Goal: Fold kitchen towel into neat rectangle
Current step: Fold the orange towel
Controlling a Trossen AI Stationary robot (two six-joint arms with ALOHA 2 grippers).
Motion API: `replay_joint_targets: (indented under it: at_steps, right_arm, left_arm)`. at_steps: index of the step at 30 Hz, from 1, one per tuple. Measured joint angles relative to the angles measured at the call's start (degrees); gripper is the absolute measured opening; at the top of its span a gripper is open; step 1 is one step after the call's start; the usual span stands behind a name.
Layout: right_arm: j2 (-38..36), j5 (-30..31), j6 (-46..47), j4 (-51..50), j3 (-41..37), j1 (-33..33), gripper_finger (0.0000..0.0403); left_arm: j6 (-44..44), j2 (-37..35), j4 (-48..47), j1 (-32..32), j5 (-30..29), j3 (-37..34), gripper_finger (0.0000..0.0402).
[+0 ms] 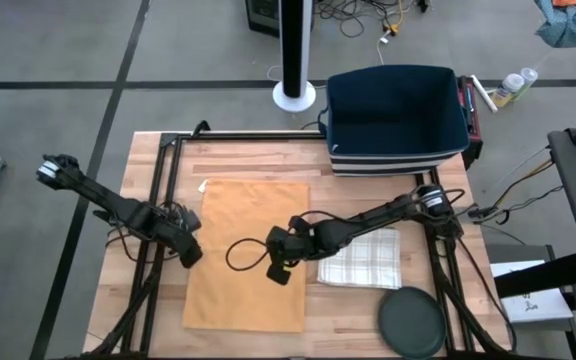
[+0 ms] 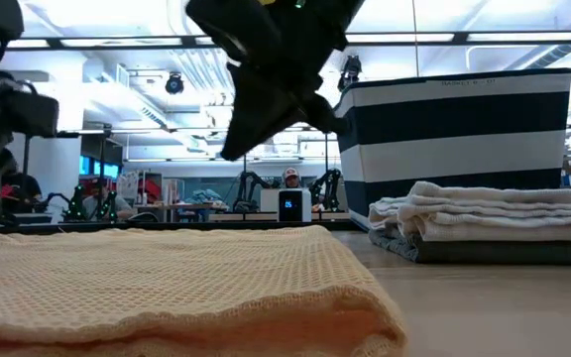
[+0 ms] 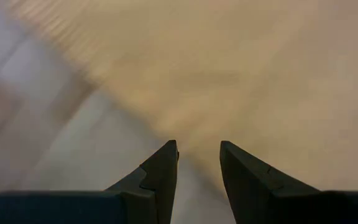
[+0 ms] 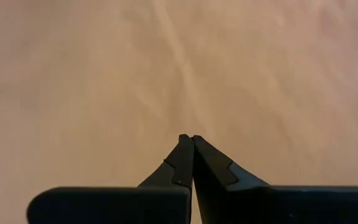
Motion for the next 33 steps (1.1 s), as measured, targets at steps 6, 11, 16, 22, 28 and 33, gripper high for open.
replay_joint_targets:
  at_steps: [6,11,16,22,28,33]
  right_arm:
    - [0.00,0.36,-0.16,0.78,-0.07,0.61,0.0000]
    - [0.00,0.35,-0.21,0.84,-0.07,1.12,0.0000]
    - [0.00,0.36,-0.11,1.05,-0.07,1.51,0.0000]
    - [0.00,0.36,-0.03,2.46,-0.07,1.93,0.0000]
    - [-0.12,0.39,2.49,0.30,-0.07,2.03,0.0000]
    - [-2.12,5.13,7.70,-10.16,-0.10,1.92,0.0000]
  left_arm:
    - [-0.67,6.39,0.55,0.39,0.20,-1.03,0.0114]
    - [-0.63,10.03,0.52,0.43,-0.16,0.03,0.0114]
    - [-0.63,12.26,0.44,0.43,-0.36,0.75,0.0114]
    - [-0.82,14.30,1.11,0.43,-0.51,0.75,0.0114]
    - [0.16,14.95,0.62,0.43,-0.52,1.40,0.0114]
    - [3.47,13.69,-1.96,0.43,-0.91,4.01,0.0114]
